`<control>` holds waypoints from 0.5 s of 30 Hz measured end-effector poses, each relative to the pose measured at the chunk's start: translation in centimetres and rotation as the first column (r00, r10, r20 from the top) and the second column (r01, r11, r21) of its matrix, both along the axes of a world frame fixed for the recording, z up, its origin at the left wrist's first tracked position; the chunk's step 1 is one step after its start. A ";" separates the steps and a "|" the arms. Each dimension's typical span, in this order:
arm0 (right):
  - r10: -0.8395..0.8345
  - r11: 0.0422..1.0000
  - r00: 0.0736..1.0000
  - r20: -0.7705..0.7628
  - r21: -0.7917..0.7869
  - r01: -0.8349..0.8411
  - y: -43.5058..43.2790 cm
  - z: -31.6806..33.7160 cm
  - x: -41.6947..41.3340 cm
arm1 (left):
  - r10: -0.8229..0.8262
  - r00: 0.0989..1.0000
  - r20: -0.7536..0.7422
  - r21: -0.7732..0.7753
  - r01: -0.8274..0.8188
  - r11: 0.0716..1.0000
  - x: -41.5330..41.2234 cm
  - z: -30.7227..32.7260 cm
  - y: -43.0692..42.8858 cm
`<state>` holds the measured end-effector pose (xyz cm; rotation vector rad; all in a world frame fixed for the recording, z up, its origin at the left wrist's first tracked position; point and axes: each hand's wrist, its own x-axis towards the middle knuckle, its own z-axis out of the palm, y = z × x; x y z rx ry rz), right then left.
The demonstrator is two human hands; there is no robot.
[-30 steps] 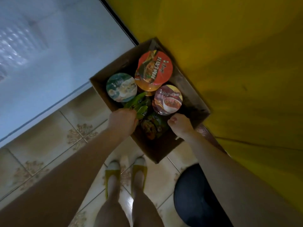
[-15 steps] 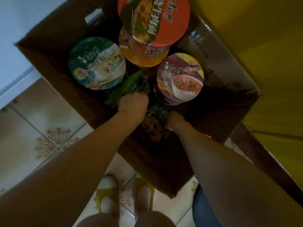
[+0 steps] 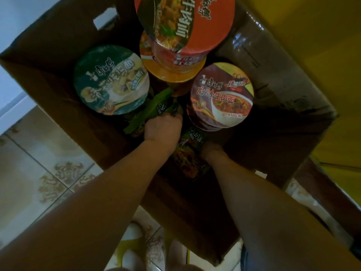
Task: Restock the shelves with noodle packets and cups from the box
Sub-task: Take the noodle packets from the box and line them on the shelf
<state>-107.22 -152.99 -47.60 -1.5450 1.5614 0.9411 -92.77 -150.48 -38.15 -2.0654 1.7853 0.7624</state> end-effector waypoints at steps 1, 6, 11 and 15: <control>-0.014 0.999 0.999 -0.040 -0.046 0.012 -0.2 -0.2 0.0 | 0.002 1.000 -0.004 -0.009 -0.002 1.000 0.1 0.1 0.0; 0.023 0.999 0.997 -0.077 0.027 -0.021 -1.1 -0.3 0.3 | 0.079 0.994 -0.070 0.004 -0.079 0.997 0.2 0.2 0.0; 0.060 0.998 0.994 -0.088 -0.009 -0.061 0.0 0.3 -0.1 | 0.252 0.948 -0.192 0.076 -0.242 0.967 0.4 1.0 -0.2; -0.029 0.998 0.996 -0.081 -0.058 0.024 0.6 1.6 -0.4 | 0.313 0.920 -0.237 0.100 -0.298 0.949 0.5 2.1 -0.1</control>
